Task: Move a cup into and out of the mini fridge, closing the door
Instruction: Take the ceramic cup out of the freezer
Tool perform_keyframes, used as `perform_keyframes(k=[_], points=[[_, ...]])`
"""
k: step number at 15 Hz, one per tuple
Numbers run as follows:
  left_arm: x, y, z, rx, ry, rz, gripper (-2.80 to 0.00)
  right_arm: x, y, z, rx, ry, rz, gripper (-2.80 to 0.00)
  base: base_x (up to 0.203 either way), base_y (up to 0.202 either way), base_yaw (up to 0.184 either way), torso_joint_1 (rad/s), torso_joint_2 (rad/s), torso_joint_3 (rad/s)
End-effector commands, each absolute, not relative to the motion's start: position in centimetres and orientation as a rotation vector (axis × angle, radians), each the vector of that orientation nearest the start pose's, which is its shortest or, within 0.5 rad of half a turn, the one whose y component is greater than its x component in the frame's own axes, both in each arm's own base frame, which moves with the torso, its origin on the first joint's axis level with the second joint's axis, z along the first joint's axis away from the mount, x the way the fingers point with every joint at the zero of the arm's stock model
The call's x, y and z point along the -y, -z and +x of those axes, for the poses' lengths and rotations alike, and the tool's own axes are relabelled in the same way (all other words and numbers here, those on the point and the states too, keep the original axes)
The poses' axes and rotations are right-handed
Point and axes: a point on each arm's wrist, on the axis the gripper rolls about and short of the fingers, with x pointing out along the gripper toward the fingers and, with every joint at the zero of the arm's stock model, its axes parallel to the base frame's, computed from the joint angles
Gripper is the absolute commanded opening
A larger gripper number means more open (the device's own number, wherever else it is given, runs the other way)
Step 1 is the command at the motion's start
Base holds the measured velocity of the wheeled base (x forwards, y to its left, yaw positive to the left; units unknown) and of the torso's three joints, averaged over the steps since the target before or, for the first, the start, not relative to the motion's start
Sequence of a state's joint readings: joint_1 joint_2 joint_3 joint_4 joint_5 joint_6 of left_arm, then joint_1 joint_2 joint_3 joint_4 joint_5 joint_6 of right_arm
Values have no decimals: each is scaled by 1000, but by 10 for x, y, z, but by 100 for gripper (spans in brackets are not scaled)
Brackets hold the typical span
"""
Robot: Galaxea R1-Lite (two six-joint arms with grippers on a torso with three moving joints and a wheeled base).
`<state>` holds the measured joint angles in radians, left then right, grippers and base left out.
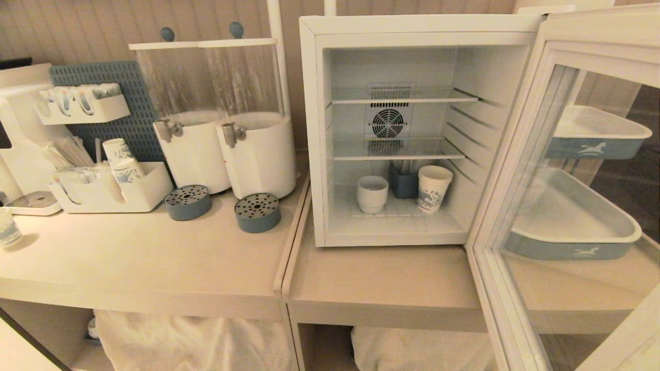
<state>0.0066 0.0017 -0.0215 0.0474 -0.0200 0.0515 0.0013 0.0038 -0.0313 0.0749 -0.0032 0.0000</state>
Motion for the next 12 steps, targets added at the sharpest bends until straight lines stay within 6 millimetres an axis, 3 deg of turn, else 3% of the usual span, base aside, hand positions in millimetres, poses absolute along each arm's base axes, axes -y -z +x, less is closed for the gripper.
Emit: perform_keyframes(k=[1, 4, 12], points=[[1, -76, -24, -28, 11, 52, -280, 0, -76, -25, -49, 2, 0, -280, 0, 0, 0, 0, 0, 0], [0, -76, -24, -27, 10, 52, -280, 0, -76, -25, -49, 2, 0, -280, -86, 0, 2, 2, 3, -1], [1, -76, -24, -20, 13, 42, -280, 0, -77, -25, -48, 2, 0, -280, -188, 0, 1, 3, 2, 2]])
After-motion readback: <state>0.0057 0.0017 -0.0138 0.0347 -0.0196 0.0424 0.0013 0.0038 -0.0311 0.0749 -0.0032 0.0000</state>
